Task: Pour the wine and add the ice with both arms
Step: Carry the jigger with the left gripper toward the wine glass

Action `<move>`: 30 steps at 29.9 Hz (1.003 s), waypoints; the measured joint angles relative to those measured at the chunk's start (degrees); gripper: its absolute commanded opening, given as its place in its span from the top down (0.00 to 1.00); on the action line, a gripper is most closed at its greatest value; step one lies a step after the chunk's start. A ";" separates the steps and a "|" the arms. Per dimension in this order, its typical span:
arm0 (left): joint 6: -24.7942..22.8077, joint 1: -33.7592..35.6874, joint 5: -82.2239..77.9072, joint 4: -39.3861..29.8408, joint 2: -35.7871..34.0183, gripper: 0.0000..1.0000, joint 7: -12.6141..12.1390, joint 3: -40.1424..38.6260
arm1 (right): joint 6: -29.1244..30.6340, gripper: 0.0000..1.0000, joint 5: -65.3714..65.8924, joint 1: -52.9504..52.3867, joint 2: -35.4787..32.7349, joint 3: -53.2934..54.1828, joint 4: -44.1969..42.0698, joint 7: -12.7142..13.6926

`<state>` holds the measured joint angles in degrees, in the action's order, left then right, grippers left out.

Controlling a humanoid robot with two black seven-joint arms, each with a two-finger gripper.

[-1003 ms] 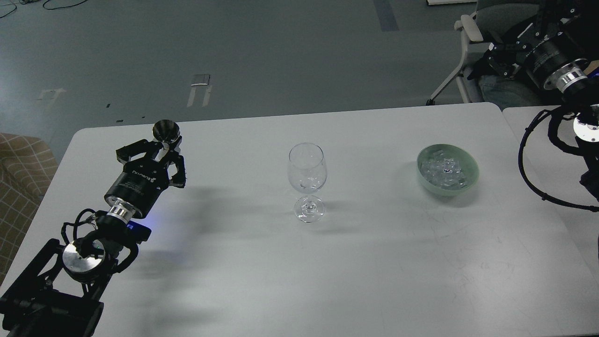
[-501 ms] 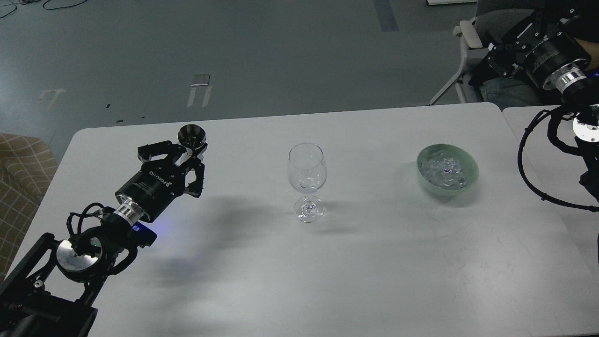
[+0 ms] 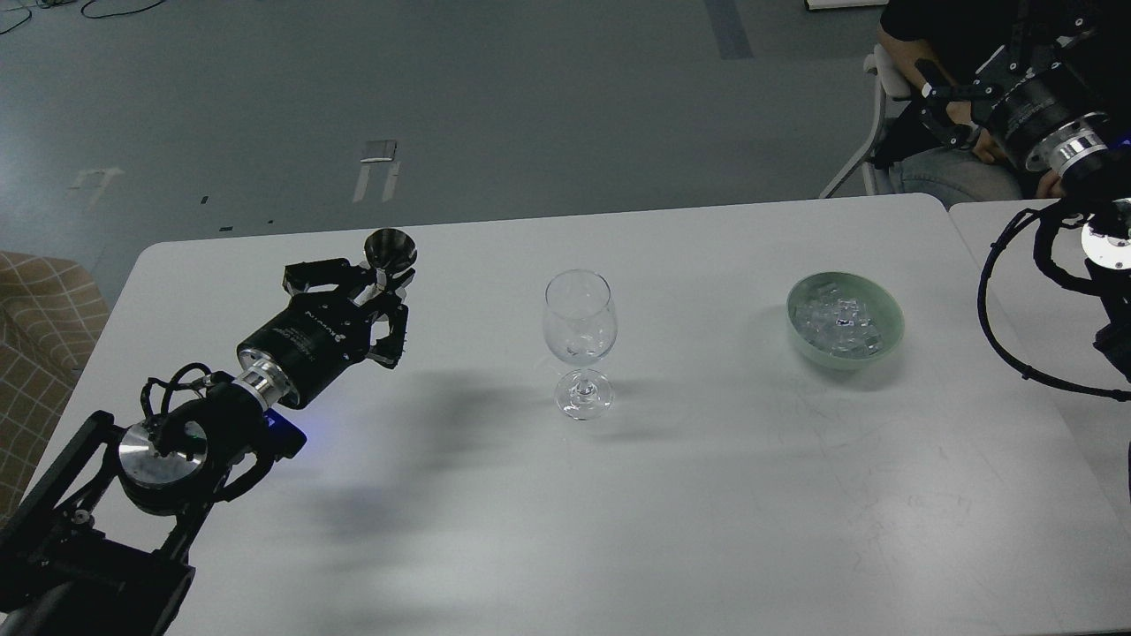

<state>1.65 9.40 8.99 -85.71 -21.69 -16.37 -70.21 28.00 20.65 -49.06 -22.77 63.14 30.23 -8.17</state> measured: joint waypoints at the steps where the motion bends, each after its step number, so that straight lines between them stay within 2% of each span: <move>1: 0.26 0.17 -0.46 -0.11 0.06 1.00 -0.24 0.08 | 0.00 0.00 0.00 0.00 0.00 0.00 0.00 0.00; 30: 6.43 4.73 -3.28 -2.94 3.64 1.00 -0.94 1.54 | 0.00 0.00 0.00 0.01 0.05 -0.03 0.00 0.00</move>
<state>8.08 14.12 5.71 -88.65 -18.05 -17.31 -68.67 28.00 20.66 -49.04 -22.72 63.10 30.23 -8.17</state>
